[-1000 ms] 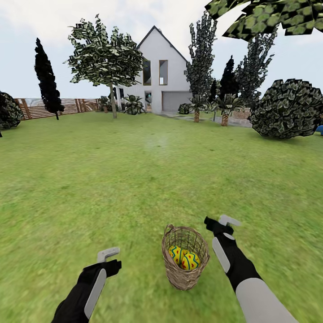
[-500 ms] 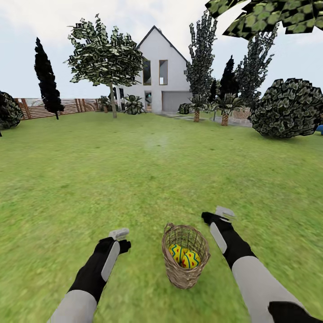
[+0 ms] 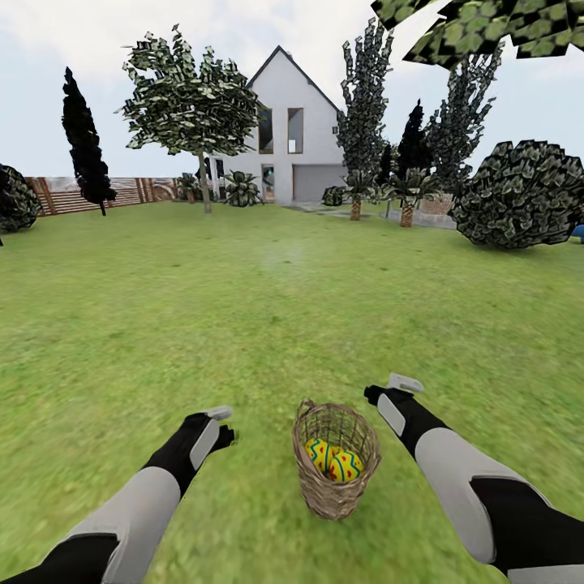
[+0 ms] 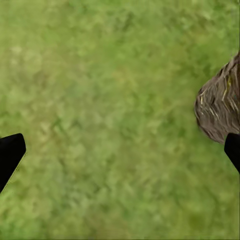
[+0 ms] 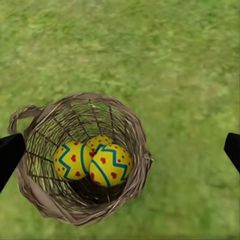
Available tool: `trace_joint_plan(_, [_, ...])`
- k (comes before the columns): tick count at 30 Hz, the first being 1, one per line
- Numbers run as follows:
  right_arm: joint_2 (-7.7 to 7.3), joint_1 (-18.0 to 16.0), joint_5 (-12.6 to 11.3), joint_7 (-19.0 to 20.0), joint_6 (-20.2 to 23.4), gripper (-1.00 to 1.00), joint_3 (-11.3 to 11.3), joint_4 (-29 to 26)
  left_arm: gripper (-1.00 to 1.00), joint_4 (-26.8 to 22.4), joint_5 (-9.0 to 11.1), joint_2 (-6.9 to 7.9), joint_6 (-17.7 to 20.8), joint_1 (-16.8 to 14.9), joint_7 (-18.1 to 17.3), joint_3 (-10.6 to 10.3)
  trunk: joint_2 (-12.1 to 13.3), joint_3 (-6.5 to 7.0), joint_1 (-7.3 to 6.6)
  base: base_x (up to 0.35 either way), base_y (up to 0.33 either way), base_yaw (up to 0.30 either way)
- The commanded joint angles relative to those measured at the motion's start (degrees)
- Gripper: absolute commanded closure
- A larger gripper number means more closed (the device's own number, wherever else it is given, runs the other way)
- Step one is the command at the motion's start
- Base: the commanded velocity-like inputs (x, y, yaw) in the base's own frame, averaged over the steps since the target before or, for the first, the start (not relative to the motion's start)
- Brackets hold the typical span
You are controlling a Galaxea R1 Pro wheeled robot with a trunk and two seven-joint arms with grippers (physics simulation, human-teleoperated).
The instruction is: Take the three Easter eggs out of the wicker basket on the lawn in the garden, then place them on the lawn next to a single tree (choose any tree) so that all three eggs are next to the same tree and none are left in the basket.
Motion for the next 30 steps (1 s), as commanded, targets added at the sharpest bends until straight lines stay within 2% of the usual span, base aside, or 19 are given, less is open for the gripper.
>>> trace_joint_plan(1, [0.01,-0.02,0.0,-0.14,0.45,-1.0,-0.16,-0.11,-1.0,0.08,0.65,0.56,-0.14,-0.03,0.46,0.2,-0.45,-0.25,0.22,0.0,0.0,0.0])
trace_joint_plan(6, [-0.03,0.1,0.24,1.25,0.58,-1.0,-0.04,0.88,-1.0,0.62,0.62,1.98,-0.65,-0.05,0.45,0.18,-2.06,-0.97,1.1,0.0,0.0,0.0])
trace_joint_plan(17, [-0.2,0.14,0.31,1.36,0.83,-1.0,-0.02,3.46,-1.0,1.1,0.74,2.56,-1.04,-0.06,0.33,0.27,-2.06,-0.97,1.1,0.02,0.0,0.0])
trace_joint_plan(21, [-0.22,0.14,0.43,1.34,0.93,-1.0,0.0,4.94,-1.0,2.25,0.77,2.64,-1.44,-0.05,0.03,0.27,-2.06,-0.97,1.1,0.269,0.0,0.0])
trace_joint_plan(30, [-0.41,0.14,0.39,1.54,4.46,-1.0,0.0,5.22,-1.0,2.6,0.76,3.08,-1.6,-0.05,-0.81,0.27,-2.06,-0.97,1.1,0.318,0.0,0.0])
